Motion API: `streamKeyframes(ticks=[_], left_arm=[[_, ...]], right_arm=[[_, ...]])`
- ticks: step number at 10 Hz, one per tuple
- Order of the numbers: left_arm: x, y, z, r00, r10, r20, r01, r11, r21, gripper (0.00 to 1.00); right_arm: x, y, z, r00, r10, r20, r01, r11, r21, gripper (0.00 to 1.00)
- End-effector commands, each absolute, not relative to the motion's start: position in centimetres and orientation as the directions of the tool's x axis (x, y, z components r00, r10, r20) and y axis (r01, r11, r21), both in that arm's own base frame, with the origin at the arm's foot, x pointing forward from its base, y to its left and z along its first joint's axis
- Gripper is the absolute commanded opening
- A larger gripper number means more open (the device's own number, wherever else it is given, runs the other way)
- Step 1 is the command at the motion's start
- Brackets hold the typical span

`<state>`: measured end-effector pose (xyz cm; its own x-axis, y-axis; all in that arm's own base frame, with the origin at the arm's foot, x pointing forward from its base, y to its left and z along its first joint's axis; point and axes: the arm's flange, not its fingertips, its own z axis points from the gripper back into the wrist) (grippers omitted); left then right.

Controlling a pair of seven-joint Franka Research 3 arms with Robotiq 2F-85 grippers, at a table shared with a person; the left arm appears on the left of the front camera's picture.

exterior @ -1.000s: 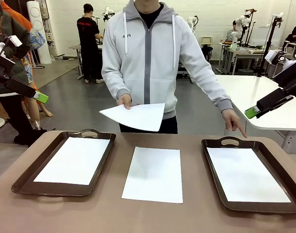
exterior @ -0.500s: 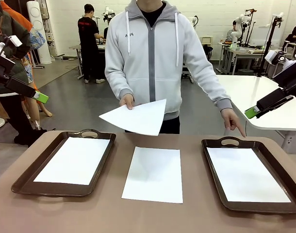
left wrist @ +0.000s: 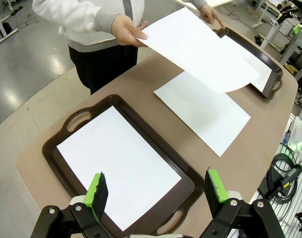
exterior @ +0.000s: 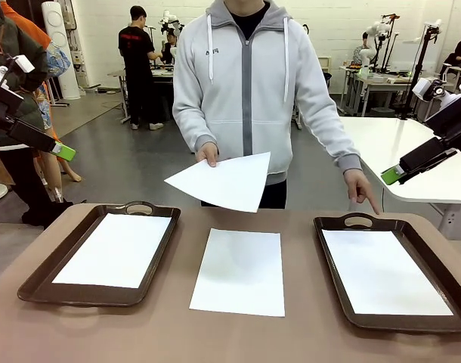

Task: Sort the A4 documents.
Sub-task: Receive the A4 Paper.

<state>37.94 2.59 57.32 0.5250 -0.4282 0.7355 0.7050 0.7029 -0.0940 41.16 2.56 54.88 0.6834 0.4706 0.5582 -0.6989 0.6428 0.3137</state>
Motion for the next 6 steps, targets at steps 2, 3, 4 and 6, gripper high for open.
streamKeyframes(ticks=[2, 3, 4, 6], left_arm=[[37.9, 2.6, 57.1, 0.518, -0.442, 0.732, 0.71, 0.699, -0.081, 1.0], [37.9, 2.6, 57.1, 0.518, -0.442, 0.732, 0.71, 0.699, -0.081, 1.0], [37.9, 2.6, 57.1, 0.518, -0.442, 0.732, 0.71, 0.699, -0.081, 1.0], [37.9, 2.6, 57.1, 0.518, -0.442, 0.732, 0.71, 0.699, -0.081, 1.0]], right_arm=[[42.6, 2.9, 54.1, 0.716, 0.443, 0.539, -0.678, 0.625, 0.387, 1.0], [44.2, 3.6, 53.2, 0.744, 0.426, 0.514, -0.658, 0.598, 0.458, 1.0], [46.0, 4.7, 52.1, 0.773, 0.388, 0.503, -0.629, 0.574, 0.524, 1.0], [48.5, 7.0, 50.6, 0.805, 0.327, 0.495, -0.591, 0.518, 0.619, 1.0]])
